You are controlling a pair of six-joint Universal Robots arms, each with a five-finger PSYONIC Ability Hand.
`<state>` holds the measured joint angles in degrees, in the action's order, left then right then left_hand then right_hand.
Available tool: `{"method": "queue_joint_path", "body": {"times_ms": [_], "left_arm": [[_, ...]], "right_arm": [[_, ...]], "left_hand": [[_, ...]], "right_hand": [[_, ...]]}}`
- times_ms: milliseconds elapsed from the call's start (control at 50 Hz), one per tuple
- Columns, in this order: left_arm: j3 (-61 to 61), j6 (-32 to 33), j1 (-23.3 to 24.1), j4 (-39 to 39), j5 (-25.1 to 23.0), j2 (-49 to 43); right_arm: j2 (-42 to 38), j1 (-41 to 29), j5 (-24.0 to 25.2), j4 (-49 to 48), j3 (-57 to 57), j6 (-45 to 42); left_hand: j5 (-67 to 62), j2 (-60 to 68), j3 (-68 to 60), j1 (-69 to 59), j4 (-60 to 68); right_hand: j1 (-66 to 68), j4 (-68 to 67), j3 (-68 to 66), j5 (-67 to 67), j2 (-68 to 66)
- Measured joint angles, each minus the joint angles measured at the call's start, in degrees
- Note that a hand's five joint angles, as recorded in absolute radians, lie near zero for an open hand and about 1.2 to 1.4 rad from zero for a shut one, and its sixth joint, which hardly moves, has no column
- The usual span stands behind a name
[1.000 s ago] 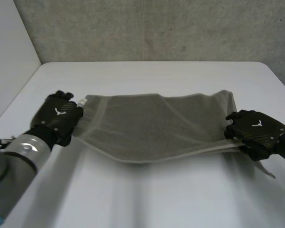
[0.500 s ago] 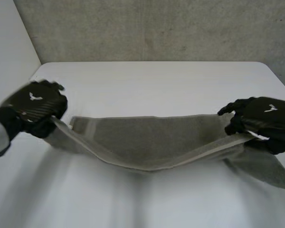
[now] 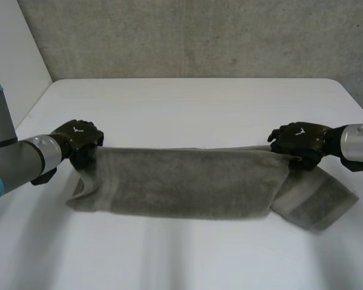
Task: Fold the towel.
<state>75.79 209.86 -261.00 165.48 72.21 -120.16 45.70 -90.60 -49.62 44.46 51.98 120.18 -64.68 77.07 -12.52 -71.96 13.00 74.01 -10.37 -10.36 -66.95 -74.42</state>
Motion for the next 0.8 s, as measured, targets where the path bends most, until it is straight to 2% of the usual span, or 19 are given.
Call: {"method": "queue_joint_path", "body": {"times_ms": [120, 380, 640, 760, 780, 800], "left_arm": [[-1.24, -1.18, 0.27, 0.08, -0.20, -0.45], [-1.81, -0.78, 0.32, 0.36, -0.16, -3.55], [-4.36, 0.70, 0.04, 2.58, 3.85, -6.98], [-4.87, 1.53, -0.01, 3.54, 5.10, -7.71], [-4.90, 1.62, 0.00, 3.66, 5.26, -7.84], [-4.92, 1.68, 0.02, 3.75, 5.39, -7.95]], "right_arm": [[0.30, -2.40, -2.53, -8.01, 1.89, 3.69], [0.04, -6.43, -6.00, -18.70, 4.18, 6.34], [-1.88, -8.15, -8.04, -29.07, 3.69, 6.61], [-3.38, -8.73, -8.03, -30.56, 2.75, 6.37], [-3.66, -8.85, -8.03, -30.68, 2.58, 6.33], [-3.91, -8.95, -8.04, -30.79, 2.44, 6.30]], "left_hand": [[0.00, 0.00, 0.00, 0.00, 0.00], [0.00, 0.00, 0.00, 0.00, 0.00], [0.00, 0.00, 0.00, 0.00, 0.00], [0.79, -1.29, 0.00, 0.24, 0.00], [2.06, -4.11, 0.00, 0.35, 0.00], [8.38, -11.96, 0.00, 6.51, 0.00]], "right_hand": [[0.00, 0.00, 0.00, 0.26, 0.00], [-1.07, 0.00, 0.00, 5.02, 2.06], [-2.55, 0.00, 0.00, 6.14, 3.49], [-18.54, 0.00, 0.00, 21.15, 18.55], [-23.71, 0.00, 0.00, 27.05, 23.30], [-30.02, 0.00, 0.00, 33.83, 29.23]]}}
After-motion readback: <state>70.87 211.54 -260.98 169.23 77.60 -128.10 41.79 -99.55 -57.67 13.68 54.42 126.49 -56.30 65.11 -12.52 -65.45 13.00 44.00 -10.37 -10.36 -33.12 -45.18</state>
